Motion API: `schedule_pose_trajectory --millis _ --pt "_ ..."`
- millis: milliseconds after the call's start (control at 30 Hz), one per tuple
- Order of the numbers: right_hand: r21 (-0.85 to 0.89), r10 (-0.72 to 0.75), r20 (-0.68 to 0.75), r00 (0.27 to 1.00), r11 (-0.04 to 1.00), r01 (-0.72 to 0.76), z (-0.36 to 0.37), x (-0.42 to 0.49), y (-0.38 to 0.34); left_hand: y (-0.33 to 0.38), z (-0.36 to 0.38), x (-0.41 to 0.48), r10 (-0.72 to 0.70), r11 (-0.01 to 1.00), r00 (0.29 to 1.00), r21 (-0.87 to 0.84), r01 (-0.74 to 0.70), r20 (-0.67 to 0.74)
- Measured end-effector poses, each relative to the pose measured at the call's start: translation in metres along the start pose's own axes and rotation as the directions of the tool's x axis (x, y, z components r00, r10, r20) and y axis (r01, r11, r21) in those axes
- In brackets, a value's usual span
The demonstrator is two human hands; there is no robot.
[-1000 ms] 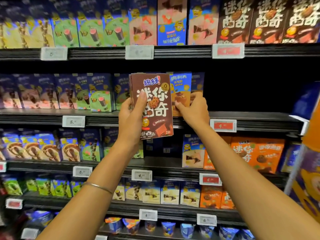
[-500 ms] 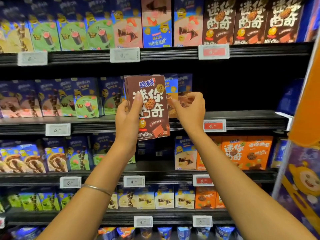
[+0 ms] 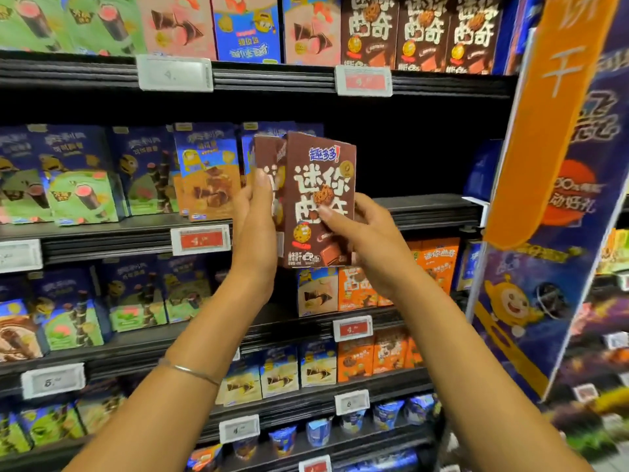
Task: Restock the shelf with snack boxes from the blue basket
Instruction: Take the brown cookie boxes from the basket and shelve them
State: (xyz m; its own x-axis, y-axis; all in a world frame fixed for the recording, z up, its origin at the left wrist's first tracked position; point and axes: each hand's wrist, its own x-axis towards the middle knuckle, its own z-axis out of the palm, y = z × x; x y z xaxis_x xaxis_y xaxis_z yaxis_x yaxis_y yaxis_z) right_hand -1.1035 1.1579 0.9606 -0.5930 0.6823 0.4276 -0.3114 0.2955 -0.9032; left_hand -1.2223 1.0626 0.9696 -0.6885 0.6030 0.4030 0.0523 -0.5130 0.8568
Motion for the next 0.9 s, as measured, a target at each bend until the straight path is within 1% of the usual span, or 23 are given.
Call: schedule_pose_trajectory --millis 100,167,267,333,400,500,533,600,633,667,700,767,900 --pt "0.064 0.012 -0.062 0.998 0.998 -0.008 -0.023 0.003 0.0 -0.008 0.006 0.011 0.021 0.99 0.995 0.143 -0.007 -0.096" --pt "0.038 -0.013 -0.141 0.99 0.999 0.019 -0.048 0.015 -0.003 -0.012 0.009 0.018 0.047 0.987 0.992 0.156 -0.029 -0.116" --pt "-0.115 -0.11 -0.279 0.954 0.99 0.081 -0.091 0.053 -0.007 -0.017 0.011 0.028 0.066 0.99 0.988 0.135 -0.047 -0.137" --pt "-0.227 -0.137 -0.322 0.937 0.972 0.064 -0.112 0.088 -0.006 -0.019 0.016 0.035 0.071 0.988 0.987 0.144 -0.05 -0.143" --pt "-0.296 -0.096 -0.305 0.947 0.955 0.001 -0.123 0.124 0.005 -0.02 0.023 0.042 0.082 0.986 0.983 0.154 -0.057 -0.164" --pt "-0.368 -0.021 -0.27 0.963 0.926 -0.083 -0.129 0.182 0.029 -0.022 0.034 0.055 0.092 0.991 0.967 0.115 -0.066 -0.239" --pt "-0.42 0.001 -0.259 0.966 0.9 -0.113 -0.131 0.203 0.037 -0.022 0.037 0.059 0.101 0.991 0.958 0.109 -0.074 -0.267" --pt "-0.579 0.074 -0.197 0.978 0.796 -0.177 -0.131 0.24 0.05 -0.025 0.042 0.064 0.129 0.989 0.942 0.111 -0.099 -0.309" --pt "-0.641 0.074 -0.164 0.984 0.75 -0.163 -0.129 0.256 0.055 -0.026 0.045 0.066 0.14 0.988 0.936 0.111 -0.11 -0.322" --pt "-0.653 0.056 -0.131 0.99 0.746 -0.129 -0.128 0.271 0.061 -0.028 0.048 0.067 0.151 0.987 0.931 0.111 -0.12 -0.332" --pt "-0.63 0.056 -0.098 0.994 0.769 -0.106 -0.126 0.283 0.065 -0.029 0.051 0.068 0.159 0.986 0.928 0.111 -0.128 -0.337" --pt "-0.606 0.05 -0.083 0.995 0.79 -0.09 -0.12 0.302 0.074 -0.032 0.059 0.068 0.169 0.984 0.926 0.105 -0.142 -0.337" --pt "-0.66 0.026 -0.014 1.0 0.75 -0.029 -0.108 0.332 0.091 -0.038 0.072 0.067 0.193 0.98 0.924 0.117 -0.163 -0.329"
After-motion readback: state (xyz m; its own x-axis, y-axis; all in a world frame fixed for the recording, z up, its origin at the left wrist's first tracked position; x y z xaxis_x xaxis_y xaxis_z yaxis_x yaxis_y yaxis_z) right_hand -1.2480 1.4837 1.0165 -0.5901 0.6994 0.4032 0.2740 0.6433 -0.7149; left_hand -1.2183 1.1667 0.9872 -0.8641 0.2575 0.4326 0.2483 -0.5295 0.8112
